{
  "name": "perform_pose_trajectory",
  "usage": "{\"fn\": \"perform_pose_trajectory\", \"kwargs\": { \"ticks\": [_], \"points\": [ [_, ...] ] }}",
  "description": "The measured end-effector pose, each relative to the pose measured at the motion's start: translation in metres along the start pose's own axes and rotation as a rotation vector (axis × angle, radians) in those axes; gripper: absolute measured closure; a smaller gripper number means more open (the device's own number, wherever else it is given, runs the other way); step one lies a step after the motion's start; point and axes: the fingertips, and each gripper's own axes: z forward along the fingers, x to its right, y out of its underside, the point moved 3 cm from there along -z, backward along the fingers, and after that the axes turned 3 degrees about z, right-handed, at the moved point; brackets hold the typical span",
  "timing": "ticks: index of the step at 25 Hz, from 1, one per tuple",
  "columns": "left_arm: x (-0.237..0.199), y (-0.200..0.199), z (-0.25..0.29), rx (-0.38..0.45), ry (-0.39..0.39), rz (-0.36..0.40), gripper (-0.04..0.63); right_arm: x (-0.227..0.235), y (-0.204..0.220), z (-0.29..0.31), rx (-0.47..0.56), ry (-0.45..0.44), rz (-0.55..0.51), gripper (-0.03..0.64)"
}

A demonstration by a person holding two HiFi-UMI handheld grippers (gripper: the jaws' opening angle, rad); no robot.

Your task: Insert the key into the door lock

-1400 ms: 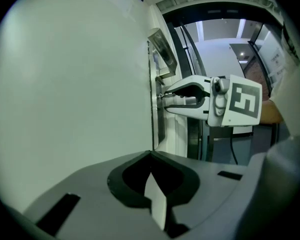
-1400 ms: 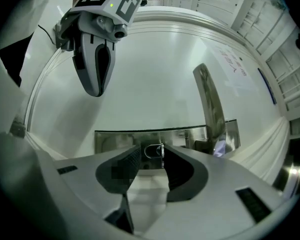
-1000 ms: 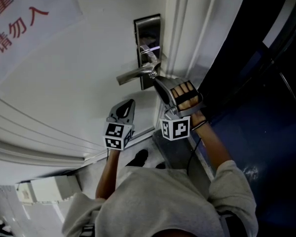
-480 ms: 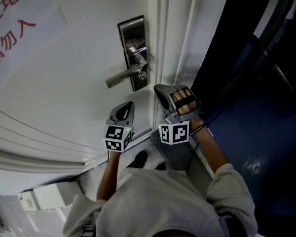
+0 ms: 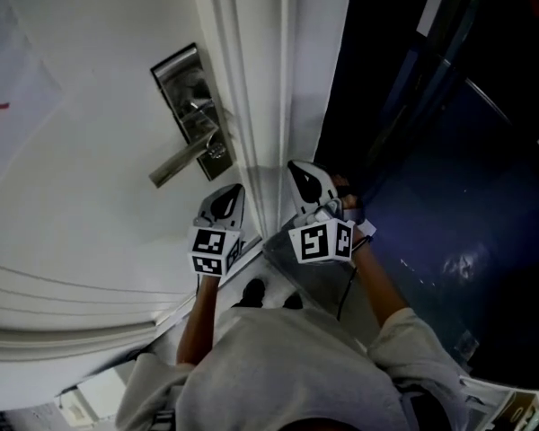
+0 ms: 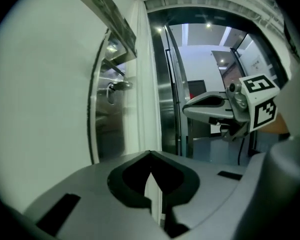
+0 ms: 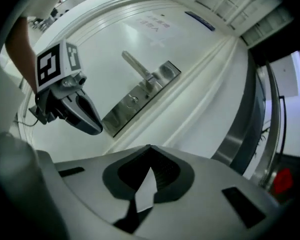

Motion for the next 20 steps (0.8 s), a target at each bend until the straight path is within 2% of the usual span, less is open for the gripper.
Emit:
{"fn": "perform_pose_trajectory", "kwargs": {
  "ticks": [5, 9, 20],
  "points": [
    [0.023, -0.006, 0.027, 0.007, 0.097, 0.02, 0.578, 0.032, 0.041, -0.028, -0.068, 0.1, 0.299, 0.594],
    [0.038, -0.014, 0.043, 0.018, 0.159, 0.033, 0.578, 0.054, 0.072, -0.058, -0.115, 0.214, 0.457, 0.594],
    [0.068, -0.025, 0.079, 0.036, 0.303, 0.056, 0.578, 0.076, 0.14, -0.148, -0.273, 0.508, 0.624, 0.594]
  ]
}}
